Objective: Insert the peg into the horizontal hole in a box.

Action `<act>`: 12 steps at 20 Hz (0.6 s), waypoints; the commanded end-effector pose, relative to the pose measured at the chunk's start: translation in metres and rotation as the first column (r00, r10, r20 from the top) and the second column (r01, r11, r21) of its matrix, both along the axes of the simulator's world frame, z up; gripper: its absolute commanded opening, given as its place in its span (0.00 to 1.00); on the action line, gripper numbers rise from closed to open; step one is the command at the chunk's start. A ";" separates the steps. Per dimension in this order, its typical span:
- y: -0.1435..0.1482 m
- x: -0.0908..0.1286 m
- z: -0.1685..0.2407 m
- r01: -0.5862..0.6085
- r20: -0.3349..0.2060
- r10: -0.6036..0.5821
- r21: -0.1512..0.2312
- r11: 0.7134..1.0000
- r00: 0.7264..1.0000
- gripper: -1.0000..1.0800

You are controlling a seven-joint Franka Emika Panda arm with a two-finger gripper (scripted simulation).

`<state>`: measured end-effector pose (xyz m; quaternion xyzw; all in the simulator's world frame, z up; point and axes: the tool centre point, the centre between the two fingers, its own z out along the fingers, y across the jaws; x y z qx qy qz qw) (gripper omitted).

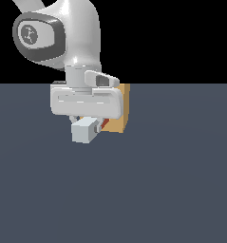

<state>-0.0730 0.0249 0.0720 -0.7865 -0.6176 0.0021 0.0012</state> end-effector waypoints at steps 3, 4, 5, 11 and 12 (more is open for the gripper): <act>0.015 0.004 0.002 -0.001 0.005 0.001 0.001 1.000 1.000 0.00; 0.020 0.006 0.002 -0.001 0.005 0.001 0.001 1.000 1.000 0.00; 0.026 0.007 0.002 -0.001 0.005 0.001 0.001 1.000 1.000 0.00; 0.071 0.018 0.003 -0.001 0.007 0.001 0.001 1.000 1.000 0.00; 0.077 0.019 0.003 -0.001 0.007 0.001 0.001 1.000 1.000 0.00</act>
